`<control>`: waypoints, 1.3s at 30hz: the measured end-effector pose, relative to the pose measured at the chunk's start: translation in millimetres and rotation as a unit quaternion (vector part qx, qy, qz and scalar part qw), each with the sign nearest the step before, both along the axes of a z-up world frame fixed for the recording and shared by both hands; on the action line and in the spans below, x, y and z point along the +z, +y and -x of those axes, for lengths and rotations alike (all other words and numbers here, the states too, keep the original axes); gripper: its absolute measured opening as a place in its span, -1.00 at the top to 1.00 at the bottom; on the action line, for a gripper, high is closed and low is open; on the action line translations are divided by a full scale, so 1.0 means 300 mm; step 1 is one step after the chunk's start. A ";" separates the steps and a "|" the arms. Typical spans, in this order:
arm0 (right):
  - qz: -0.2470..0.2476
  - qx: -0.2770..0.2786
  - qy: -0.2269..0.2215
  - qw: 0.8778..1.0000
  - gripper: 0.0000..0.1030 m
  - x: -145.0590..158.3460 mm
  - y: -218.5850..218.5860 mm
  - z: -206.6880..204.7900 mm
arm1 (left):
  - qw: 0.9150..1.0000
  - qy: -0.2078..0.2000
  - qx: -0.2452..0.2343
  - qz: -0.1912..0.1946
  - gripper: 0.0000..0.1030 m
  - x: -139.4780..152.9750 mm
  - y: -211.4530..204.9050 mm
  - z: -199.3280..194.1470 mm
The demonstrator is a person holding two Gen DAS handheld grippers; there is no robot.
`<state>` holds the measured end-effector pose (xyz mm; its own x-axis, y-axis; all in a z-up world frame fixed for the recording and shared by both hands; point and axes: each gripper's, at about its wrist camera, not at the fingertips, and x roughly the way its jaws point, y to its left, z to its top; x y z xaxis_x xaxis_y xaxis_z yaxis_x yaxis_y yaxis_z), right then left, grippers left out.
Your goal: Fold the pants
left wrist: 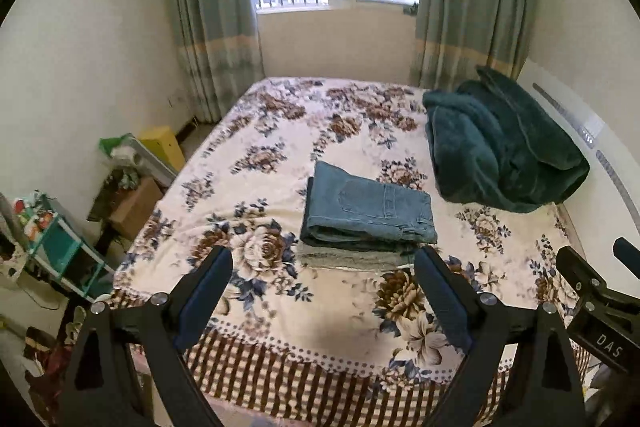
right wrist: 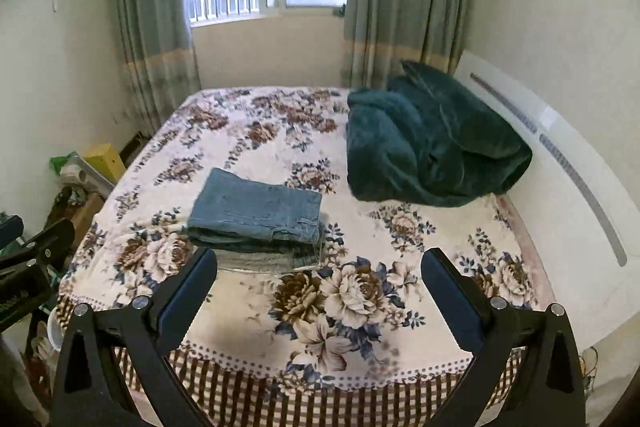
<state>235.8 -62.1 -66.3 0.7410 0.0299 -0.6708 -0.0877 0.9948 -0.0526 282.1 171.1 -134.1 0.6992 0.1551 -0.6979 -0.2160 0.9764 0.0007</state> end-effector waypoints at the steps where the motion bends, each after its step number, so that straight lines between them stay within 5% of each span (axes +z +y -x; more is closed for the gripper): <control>1: -0.002 0.003 -0.005 1.000 -1.00 0.032 -0.002 0.048 | 1.000 -0.004 0.000 -0.002 -0.80 0.020 -0.005 0.030; 15: -0.014 0.001 -0.043 0.999 -1.00 0.267 0.017 0.391 | 0.999 -0.048 -0.010 -0.008 -0.80 0.178 0.012 0.281; 22: -0.009 0.006 -0.041 0.999 -1.00 0.281 0.031 0.432 | 0.999 -0.048 -0.013 -0.004 -0.81 0.171 0.016 0.325; 24: -0.010 0.006 -0.041 0.999 -1.00 0.281 0.036 0.433 | 0.999 -0.047 -0.012 -0.003 -1.00 0.165 0.017 0.329; 39: -0.013 0.020 -0.038 0.999 -1.00 0.291 0.040 0.449 | 0.998 -0.064 -0.005 -0.013 -1.00 0.186 0.006 0.382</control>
